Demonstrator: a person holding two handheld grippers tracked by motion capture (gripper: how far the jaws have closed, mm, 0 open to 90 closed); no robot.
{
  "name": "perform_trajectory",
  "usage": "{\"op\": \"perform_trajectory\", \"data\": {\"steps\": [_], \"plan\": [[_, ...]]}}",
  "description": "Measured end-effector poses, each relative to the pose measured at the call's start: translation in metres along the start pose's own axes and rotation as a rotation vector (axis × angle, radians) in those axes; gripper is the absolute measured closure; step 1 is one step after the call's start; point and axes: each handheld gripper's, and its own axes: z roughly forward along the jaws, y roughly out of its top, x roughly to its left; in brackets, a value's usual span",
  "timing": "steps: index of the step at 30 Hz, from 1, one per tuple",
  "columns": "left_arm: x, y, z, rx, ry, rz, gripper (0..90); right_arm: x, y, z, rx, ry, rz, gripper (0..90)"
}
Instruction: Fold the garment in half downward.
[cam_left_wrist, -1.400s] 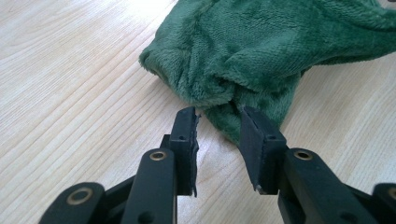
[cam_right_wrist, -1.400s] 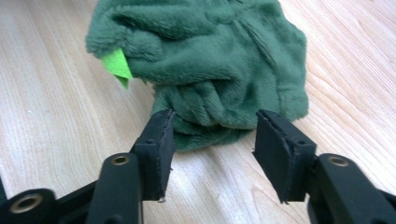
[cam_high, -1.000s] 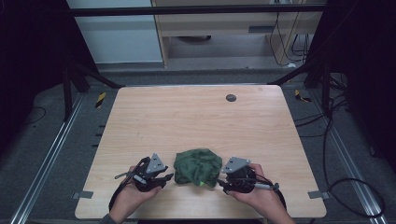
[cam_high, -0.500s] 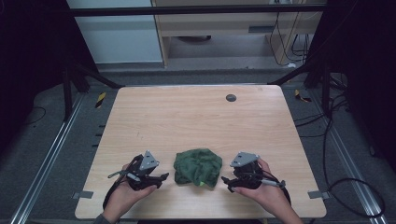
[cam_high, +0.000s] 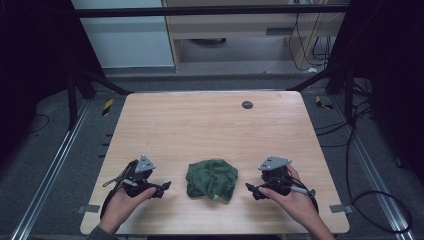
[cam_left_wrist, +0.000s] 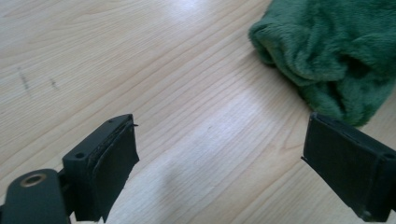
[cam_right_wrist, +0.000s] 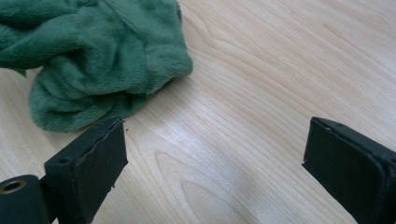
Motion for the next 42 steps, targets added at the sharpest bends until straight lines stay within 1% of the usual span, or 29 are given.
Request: {"op": "perform_trajectory", "data": {"steps": [3, 6, 8, 11, 15, 18, 20, 23, 25, 28, 31, 33, 35, 38, 42], "plan": [[0.005, -0.003, -0.001, -0.010, -0.011, 0.002, 7.0, -0.005, -0.002, 0.001, 0.007, 0.003, 0.023, 6.2], [0.011, -0.006, -0.002, -0.016, -0.007, -0.001, 6.8, -0.010, -0.004, 0.002, 0.011, 0.007, 0.030, 6.6], [0.014, -0.008, -0.002, -0.009, -0.005, -0.005, 6.8, -0.013, -0.005, 0.002, 0.015, 0.004, 0.041, 7.9], [0.020, -0.011, -0.001, -0.002, 0.005, -0.011, 6.8, -0.021, -0.008, 0.004, 0.020, -0.006, 0.042, 10.8], [0.028, -0.016, 0.001, 0.012, 0.030, -0.019, 6.8, -0.032, -0.013, 0.005, 0.033, -0.016, 0.051, 11.1], [0.034, -0.018, 0.003, 0.019, 0.038, -0.019, 6.8, -0.040, -0.017, 0.005, 0.043, -0.025, 0.063, 10.9], [0.038, -0.021, 0.004, 0.027, 0.045, -0.009, 6.5, -0.045, -0.020, 0.006, 0.051, -0.027, 0.086, 10.2], [0.043, -0.024, 0.007, 0.041, 0.059, -0.007, 6.2, -0.052, -0.024, 0.007, 0.056, -0.031, 0.101, 9.5], [0.047, -0.026, 0.008, 0.046, 0.064, -0.012, 6.2, -0.057, -0.027, 0.007, 0.064, -0.036, 0.116, 9.2], [0.053, -0.027, 0.010, 0.035, 0.073, -0.027, 6.2, -0.063, -0.031, 0.009, 0.076, -0.046, 0.150, 9.0], [0.059, -0.028, 0.013, 0.037, 0.082, -0.040, 6.1, -0.070, -0.033, 0.012, 0.078, -0.049, 0.168, 8.6], [0.063, -0.027, 0.015, 0.033, 0.092, -0.048, 6.1, -0.074, -0.034, 0.014, 0.077, -0.056, 0.172, 8.6], [0.066, -0.025, 0.017, 0.030, 0.094, -0.058, 6.1, -0.079, -0.035, 0.016, 0.076, -0.065, 0.190, 8.6], [0.070, -0.022, 0.023, 0.025, 0.103, -0.067, 6.1, -0.085, -0.035, 0.019, 0.070, -0.082, 0.212, 8.5], [0.076, -0.019, 0.032, 0.016, 0.106, -0.088, 6.1, -0.092, -0.035, 0.024, 0.055, -0.122, 0.230, 8.2]]}}
